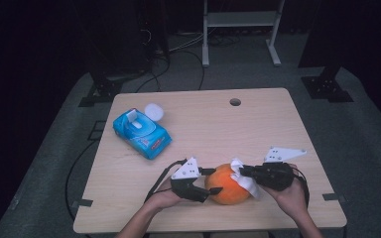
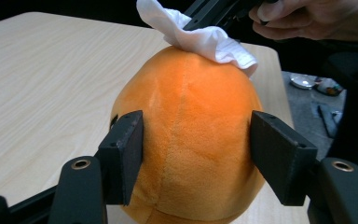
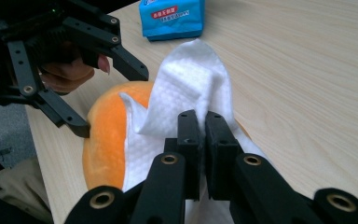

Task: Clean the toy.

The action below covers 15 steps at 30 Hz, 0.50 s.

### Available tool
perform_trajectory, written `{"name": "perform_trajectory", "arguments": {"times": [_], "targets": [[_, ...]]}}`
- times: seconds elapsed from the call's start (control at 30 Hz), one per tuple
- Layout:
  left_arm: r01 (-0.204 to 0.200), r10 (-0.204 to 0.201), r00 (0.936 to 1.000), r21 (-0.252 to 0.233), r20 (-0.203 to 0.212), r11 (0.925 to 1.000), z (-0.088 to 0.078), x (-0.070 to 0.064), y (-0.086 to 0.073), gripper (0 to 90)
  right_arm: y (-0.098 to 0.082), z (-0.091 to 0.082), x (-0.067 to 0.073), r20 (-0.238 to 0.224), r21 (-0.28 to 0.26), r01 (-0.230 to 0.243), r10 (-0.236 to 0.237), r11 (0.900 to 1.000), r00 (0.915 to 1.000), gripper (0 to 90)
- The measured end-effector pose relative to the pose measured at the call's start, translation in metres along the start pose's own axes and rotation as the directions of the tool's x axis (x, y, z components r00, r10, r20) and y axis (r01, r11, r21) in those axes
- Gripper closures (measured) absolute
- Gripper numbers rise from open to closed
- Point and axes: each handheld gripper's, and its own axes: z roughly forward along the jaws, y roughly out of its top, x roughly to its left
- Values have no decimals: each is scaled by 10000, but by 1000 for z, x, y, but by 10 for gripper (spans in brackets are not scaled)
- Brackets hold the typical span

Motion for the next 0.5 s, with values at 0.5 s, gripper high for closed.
{"name": "perform_trajectory", "arguments": {"times": [0.5], "targets": [[-37, 37, 10000, 40, 47, 10000, 3, -2, -5, 375, 2, -2, -1, 505, 118, 235, -240, 9997, 9984, 854]]}}
